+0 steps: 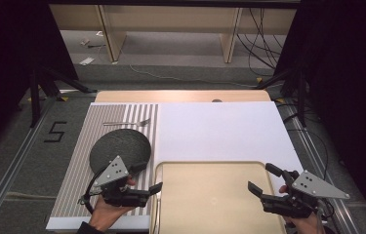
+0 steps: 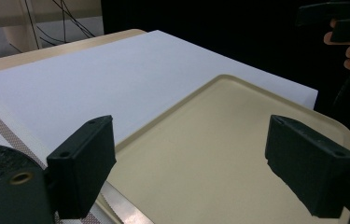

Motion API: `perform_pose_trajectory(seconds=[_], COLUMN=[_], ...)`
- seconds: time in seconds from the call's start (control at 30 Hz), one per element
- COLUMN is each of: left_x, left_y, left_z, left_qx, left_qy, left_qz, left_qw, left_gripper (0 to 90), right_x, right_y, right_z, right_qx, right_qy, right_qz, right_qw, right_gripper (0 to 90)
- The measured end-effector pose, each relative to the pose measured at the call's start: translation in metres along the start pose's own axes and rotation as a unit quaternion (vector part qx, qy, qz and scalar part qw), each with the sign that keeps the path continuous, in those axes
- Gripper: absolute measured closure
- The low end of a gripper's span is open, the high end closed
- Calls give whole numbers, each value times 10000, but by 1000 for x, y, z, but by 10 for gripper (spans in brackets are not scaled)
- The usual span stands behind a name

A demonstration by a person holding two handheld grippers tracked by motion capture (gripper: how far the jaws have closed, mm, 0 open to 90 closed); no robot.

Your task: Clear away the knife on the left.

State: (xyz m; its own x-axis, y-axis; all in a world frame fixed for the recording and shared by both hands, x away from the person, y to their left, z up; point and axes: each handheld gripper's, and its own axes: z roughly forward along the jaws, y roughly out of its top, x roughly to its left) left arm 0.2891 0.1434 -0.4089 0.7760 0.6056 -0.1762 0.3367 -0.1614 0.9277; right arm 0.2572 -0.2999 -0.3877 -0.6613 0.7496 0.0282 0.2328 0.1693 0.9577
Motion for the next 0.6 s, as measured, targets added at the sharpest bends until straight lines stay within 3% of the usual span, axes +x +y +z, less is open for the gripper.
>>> perform_pose_trajectory(seconds=[0.6], left_x=[0], left_y=[0], left_z=[1], left_qx=[44], left_qy=[1], left_qz=[2], left_qw=[10000], left_gripper=[157], right_x=[0], right_y=[0], right_z=[0], right_qx=[-7], right_qy=[-1], right_qz=[-2], right_qw=[10000], right_gripper=[192])
